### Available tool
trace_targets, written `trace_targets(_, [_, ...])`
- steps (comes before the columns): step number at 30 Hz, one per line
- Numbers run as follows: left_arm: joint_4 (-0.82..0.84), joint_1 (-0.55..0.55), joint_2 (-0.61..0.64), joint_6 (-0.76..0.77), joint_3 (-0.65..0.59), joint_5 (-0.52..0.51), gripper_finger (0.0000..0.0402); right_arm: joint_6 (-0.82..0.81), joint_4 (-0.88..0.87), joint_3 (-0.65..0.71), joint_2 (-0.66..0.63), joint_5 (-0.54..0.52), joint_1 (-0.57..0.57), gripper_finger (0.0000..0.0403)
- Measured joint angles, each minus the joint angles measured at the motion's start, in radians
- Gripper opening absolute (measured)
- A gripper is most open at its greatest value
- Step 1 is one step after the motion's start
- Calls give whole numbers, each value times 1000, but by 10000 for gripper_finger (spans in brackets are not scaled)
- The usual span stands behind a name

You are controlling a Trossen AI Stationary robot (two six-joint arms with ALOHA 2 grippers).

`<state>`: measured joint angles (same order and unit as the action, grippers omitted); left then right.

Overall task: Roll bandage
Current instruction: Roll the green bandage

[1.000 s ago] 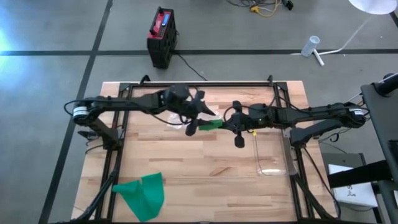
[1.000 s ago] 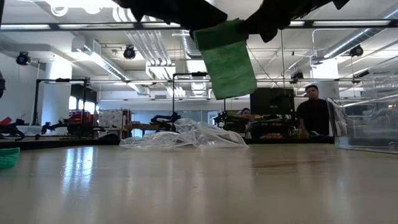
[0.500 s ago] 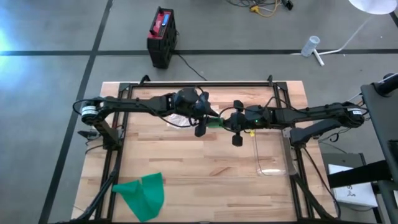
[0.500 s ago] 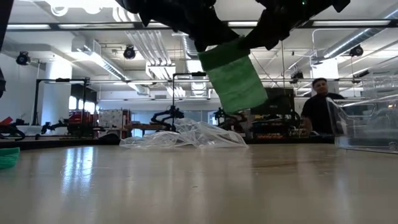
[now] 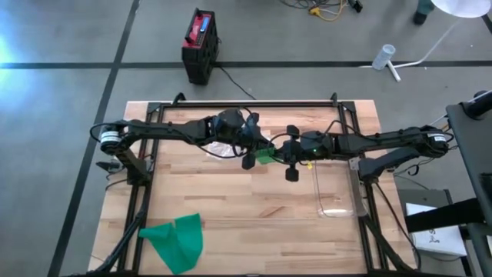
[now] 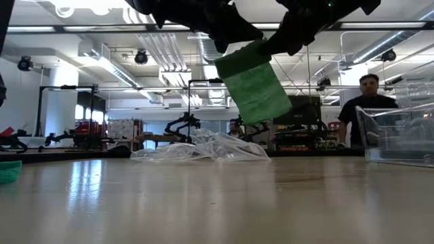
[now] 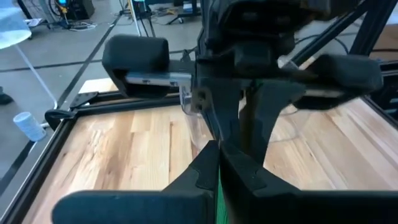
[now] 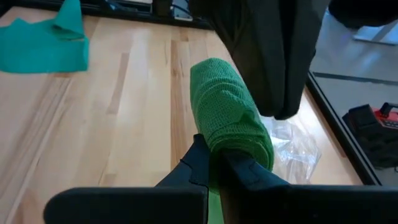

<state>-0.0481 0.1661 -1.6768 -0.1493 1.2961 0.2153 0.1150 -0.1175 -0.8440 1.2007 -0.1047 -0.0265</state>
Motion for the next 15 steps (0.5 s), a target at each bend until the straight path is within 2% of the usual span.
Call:
trace_targets(8, [68,-2,54,-40,-1,0,30,-10,-5,0,0,0,0,3])
trace_targets(15, [75,-3,39,-3,-16,0,108,-10,-1,0,0,-1,0,3])
